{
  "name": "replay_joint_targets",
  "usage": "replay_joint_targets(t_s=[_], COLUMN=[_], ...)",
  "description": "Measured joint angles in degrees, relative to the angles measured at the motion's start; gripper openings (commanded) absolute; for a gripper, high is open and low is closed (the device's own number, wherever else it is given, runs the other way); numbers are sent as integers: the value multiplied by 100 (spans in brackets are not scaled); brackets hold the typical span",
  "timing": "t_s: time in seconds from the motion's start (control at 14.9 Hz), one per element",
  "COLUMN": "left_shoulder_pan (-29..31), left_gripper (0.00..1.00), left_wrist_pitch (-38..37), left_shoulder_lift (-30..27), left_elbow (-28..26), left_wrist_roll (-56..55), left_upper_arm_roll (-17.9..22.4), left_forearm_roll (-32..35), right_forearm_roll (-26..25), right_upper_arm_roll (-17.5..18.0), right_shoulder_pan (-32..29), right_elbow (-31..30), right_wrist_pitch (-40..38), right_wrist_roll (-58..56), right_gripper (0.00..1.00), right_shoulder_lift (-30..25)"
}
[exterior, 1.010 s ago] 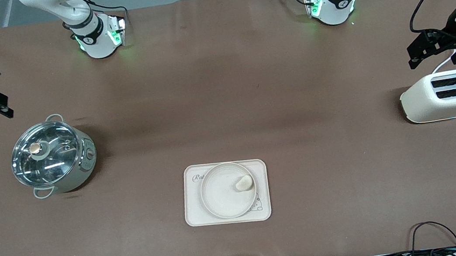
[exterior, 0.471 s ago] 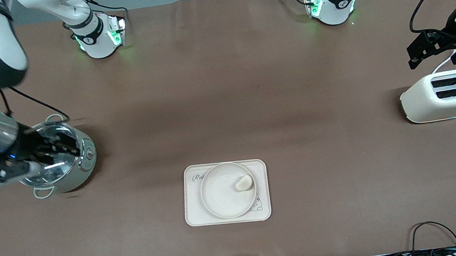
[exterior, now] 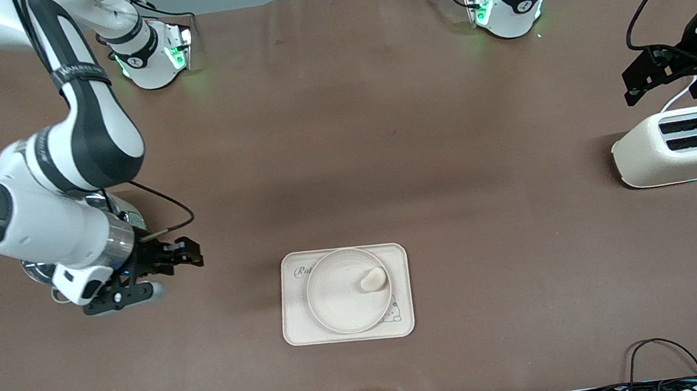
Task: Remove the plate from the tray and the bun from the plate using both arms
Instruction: 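Reach the right gripper down to the white plate rim on the tray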
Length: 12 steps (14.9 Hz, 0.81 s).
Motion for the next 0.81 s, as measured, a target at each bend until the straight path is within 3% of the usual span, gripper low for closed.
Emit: replay_joint_targets(t_s=[0.2, 0.81], left_shoulder_pan=[0, -1], left_gripper=[100, 100], left_wrist_pitch=[0, 0], left_shoulder_lift=[0, 2], left_elbow=[0, 2], left_wrist_roll=[0, 0], left_upper_arm_roll=[0, 0], left_forearm_roll=[0, 0], right_forearm_roll=[78, 229], right_upper_arm_roll=[3, 85], right_shoulder_pan=[235, 600], right_elbow=[34, 377], right_wrist_pitch=[127, 688], right_wrist_roll=[1, 7], right_gripper=[51, 47], right_shoulder_lift=[230, 1250])
